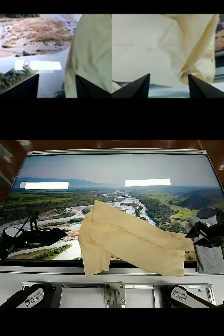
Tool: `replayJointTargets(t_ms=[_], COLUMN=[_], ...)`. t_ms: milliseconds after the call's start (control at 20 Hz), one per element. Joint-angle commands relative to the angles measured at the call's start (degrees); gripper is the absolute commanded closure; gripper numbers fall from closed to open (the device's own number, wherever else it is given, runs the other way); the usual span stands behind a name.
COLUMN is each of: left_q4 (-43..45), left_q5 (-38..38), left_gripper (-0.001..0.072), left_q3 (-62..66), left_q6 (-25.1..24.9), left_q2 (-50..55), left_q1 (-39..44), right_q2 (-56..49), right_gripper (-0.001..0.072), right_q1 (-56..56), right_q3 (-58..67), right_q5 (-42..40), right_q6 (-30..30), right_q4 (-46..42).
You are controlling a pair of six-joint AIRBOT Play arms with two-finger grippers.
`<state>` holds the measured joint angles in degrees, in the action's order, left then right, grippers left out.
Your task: Fold the shirts.
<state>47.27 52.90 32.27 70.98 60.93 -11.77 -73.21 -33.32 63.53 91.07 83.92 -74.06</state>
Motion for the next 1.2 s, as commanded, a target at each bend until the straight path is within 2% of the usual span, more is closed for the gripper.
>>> replayJointTargets(t_ms=[0,100,300,400,500,600,700,800,1050,1150], left_q4=[-0.83,-2.25,-7.58,-9.44,-9.75,-9.55,-7.93,-5.66,-5.55,-5.57], left_q5=[0.00,-0.02,-0.02,-0.02,0.07,2.95,6.97,8.17,5.51,3.34], left_gripper=[0.0175,0.0176,0.0176,0.0176,0.0176,0.0175,0.0175,0.0175,0.0173,0.0173], left_q3=[0.11,0.13,0.13,0.13,0.13,0.31,0.52,0.52,0.57,1.29], left_q6=[-0.11,-1.88,-5.53,-7.19,-7.61,-10.40,-10.73,-10.73,-10.67,-9.01], left_q2=[-0.07,-0.07,-0.07,-0.07,-0.07,-0.04,-0.04,0.24,5.99,9.38], left_q1=[0.02,0.02,0.02,0.02,0.02,0.02,0.02,0.63,6.69,8.92], right_q2=[1.88,3.28,3.43,3.43,3.43,3.43,3.52,5.38,14.23,14.86], right_gripper=[0.0122,0.0121,0.0121,0.0121,0.0121,0.0121,0.0120,0.0120,0.0120,0.0119], right_q1=[-0.02,-0.02,-0.02,-0.02,-0.02,-0.09,-0.46,-2.99,-9.49,-9.46], right_q3=[4.46,7.34,9.62,9.62,9.62,9.62,9.31,5.79,-11.54,-15.52], right_q5=[1.46,1.53,2.47,2.12,3.58,8.04,13.84,15.06,5.44,3.02], right_q6=[0.17,0.11,-0.68,-0.59,-0.42,-0.28,-1.84,-3.06,-3.98,-5.29], right_q4=[-11.17,-11.82,6.08,10.71,6.29,-6.05,-15.47,-14.58,-5.86,-2.29])
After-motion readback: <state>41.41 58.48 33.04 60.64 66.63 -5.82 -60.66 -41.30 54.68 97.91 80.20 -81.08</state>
